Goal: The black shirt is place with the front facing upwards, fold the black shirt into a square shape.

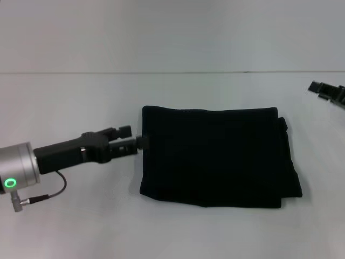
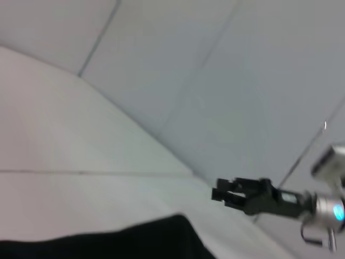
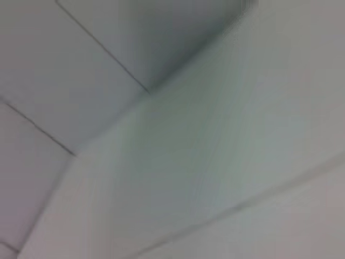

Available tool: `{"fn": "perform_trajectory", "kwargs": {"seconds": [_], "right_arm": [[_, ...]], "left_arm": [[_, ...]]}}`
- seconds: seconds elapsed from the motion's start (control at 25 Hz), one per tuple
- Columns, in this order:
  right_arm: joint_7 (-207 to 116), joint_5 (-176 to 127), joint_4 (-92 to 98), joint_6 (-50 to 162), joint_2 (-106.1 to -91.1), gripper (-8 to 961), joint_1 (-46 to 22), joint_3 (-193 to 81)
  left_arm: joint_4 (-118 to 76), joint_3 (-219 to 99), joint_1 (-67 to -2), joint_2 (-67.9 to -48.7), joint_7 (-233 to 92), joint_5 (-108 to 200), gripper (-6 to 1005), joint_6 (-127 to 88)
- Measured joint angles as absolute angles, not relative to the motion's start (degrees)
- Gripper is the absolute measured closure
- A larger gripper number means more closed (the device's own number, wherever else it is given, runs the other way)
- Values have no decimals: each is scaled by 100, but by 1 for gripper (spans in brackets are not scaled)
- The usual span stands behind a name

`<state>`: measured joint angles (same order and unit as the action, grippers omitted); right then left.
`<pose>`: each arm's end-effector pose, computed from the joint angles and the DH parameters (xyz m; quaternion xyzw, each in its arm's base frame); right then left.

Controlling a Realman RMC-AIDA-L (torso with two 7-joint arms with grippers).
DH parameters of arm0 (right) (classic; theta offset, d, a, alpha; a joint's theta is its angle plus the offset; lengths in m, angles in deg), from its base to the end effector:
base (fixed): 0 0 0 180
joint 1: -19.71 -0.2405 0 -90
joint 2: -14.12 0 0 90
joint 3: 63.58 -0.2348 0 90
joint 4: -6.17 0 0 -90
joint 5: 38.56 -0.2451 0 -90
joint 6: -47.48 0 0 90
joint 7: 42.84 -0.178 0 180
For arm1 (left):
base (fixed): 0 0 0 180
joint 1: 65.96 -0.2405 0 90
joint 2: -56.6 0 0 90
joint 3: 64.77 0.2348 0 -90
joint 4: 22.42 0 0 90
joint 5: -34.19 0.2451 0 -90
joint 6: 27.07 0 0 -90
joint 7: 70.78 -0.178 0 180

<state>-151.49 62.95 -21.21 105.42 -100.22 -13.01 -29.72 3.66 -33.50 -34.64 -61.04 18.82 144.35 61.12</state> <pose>0.3251 0.4405 0.0366 -0.6994 0.5471 0.3310 0.3194 -0.2638 0.3611 -0.0204 -0.8531 -0.3763 -0.3417 0.1180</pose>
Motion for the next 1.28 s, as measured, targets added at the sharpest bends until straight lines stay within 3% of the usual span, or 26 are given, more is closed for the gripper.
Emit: {"fn": "perform_trajectory", "kwargs": {"seconds": [0.2, 0.44, 0.72, 1.04, 1.28], "right_arm": [[-13075, 6156, -2071, 11694, -10088, 566, -1346, -2797], [-12342, 6617, -2009, 11169, -10545, 318, -1496, -2392], [-12390, 6636, -1470, 10056, -10531, 38, -1622, -2078], [-12354, 6529, -1679, 10201, -10536, 45, -1370, -2191], [-11200, 6136, -2121, 11582, -10526, 52, -868, -2430]], "left_arm": [[152, -3507, -3477, -6087, 2029, 14381, 77, 6029], [79, -3523, -3524, -6072, 2291, 14381, 77, 5987], [20, -3522, -3554, -6064, 2508, 14398, 77, 5990], [28, -3498, -3450, -6013, 2973, 14414, 77, 6009], [54, -3445, -3037, -5816, 4252, 14505, 77, 5447]]}}
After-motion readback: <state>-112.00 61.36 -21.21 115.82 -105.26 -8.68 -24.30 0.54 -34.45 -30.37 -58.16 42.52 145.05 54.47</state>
